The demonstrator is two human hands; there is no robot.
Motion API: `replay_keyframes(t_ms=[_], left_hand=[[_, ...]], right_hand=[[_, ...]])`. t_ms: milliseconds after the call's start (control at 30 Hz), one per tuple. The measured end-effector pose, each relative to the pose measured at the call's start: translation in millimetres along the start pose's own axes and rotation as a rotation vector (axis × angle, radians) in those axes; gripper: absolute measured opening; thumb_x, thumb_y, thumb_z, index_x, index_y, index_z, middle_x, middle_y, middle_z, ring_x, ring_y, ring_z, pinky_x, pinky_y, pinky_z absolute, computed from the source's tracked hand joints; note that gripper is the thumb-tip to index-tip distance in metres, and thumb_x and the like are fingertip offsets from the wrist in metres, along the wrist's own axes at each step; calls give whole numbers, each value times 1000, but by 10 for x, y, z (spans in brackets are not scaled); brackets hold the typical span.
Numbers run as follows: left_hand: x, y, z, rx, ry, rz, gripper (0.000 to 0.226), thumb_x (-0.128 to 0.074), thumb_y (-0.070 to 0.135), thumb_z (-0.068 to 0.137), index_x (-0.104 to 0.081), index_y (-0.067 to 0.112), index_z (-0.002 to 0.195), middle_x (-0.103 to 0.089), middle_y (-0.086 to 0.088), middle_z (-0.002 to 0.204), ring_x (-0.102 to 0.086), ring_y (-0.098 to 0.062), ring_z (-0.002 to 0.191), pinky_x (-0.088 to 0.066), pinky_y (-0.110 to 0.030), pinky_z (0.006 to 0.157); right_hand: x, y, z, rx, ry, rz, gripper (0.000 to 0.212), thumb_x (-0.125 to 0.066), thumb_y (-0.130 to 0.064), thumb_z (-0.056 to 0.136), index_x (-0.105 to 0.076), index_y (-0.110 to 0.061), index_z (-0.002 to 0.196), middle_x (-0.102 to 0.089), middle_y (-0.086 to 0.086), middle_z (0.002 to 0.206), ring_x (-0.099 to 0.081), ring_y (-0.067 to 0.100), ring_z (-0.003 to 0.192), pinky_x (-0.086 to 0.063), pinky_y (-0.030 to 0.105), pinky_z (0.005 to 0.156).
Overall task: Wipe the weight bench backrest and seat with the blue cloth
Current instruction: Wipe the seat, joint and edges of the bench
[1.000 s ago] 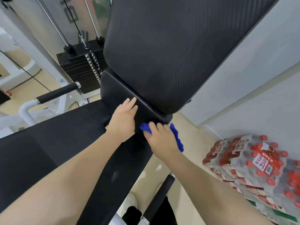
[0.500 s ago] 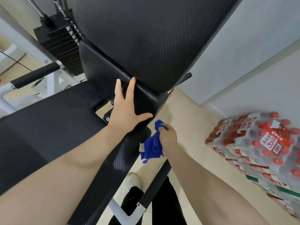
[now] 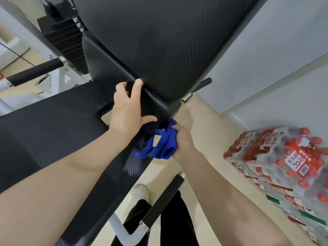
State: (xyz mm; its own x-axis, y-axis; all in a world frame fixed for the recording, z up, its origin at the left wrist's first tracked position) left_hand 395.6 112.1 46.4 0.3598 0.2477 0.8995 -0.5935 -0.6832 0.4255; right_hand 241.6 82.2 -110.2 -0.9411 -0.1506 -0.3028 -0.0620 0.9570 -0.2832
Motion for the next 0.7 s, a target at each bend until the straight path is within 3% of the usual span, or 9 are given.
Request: replay_keyframes(t_ms=[67, 133, 267, 333, 433, 500, 633, 700], left_hand=[[-15, -7, 3, 2, -5, -5, 102, -87, 29, 58, -28, 16, 140, -26, -21, 138, -36, -35, 124, -44, -43, 94], [-27, -10, 8, 1, -3, -9, 102, -87, 28, 58, -27, 16, 141, -26, -21, 139, -35, -36, 125, -44, -44, 93], [-23, -7, 3, 16, -7, -3, 102, -86, 28, 59, -26, 17, 141, -26, -19, 139, -37, -34, 124, -46, -42, 89], [-19, -7, -3, 13, -4, 14, 103, -85, 29, 59, -26, 17, 142, -26, -20, 138, -38, -33, 123, -47, -43, 89], [-21, -13, 5, 17, -9, 25, 103, -85, 31, 59, -26, 15, 142, -25, -21, 140, -37, -34, 125, -48, -43, 92], [-40, -18, 5, 31, -26, 28, 103, -84, 31, 60, -24, 15, 142, -22, -21, 142, -37, -32, 126, -47, -41, 96], [-59, -22, -2, 31, -35, 53, 102, -82, 36, 62, -21, 18, 142, -18, -20, 144, -39, -30, 125, -49, -42, 92], [-80, -37, -5, 59, -66, 58, 100, -81, 35, 66, -19, 20, 143, -15, -19, 146, -37, -31, 127, -48, -41, 90]], right_hand=[[-11, 9, 70, 48, 81, -116, 22, -40, -13, 91, -52, -10, 110, -58, 10, 96, -56, 25, 81, -50, 37, 78], [-67, 65, 113, 69, 176, -182, 21, -35, -10, 95, -50, -9, 110, -54, 9, 101, -52, 23, 87, -45, 37, 90], [-149, 112, 33, -20, 202, 25, 27, -33, -9, 96, -57, -16, 107, -55, 7, 111, -50, 24, 98, -39, 31, 94], [-160, 6, -129, -26, 162, 63, 22, -38, -15, 94, -60, -16, 96, -61, 8, 115, -56, 29, 101, -42, 34, 95], [-161, -242, -444, 4, 106, 123, 19, -43, -24, 91, -58, -15, 85, -63, 7, 94, -59, 26, 80, -47, 33, 74], [-195, -277, -501, 19, 95, 162, 19, -43, -27, 92, -57, -14, 88, -63, 6, 89, -58, 24, 76, -46, 31, 65], [-192, -223, -245, 152, 195, -73, 30, -39, -20, 92, -54, -16, 117, -60, 8, 121, -58, 26, 102, -47, 38, 91], [-204, -268, -238, 141, 209, -107, 27, -39, -17, 90, -58, -18, 110, -61, 6, 119, -57, 27, 104, -45, 39, 97]])
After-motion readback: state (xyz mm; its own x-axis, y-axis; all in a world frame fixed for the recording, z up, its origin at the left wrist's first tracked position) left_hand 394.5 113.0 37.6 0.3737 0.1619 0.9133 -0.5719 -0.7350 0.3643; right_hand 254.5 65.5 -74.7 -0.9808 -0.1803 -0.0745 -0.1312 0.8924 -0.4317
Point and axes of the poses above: each hand's wrist, its own z-axis towards the middle knuckle, its own x-axis out of the back of the hand, y = z × x, the point moved 9 cm from there along z, towards the middle knuckle
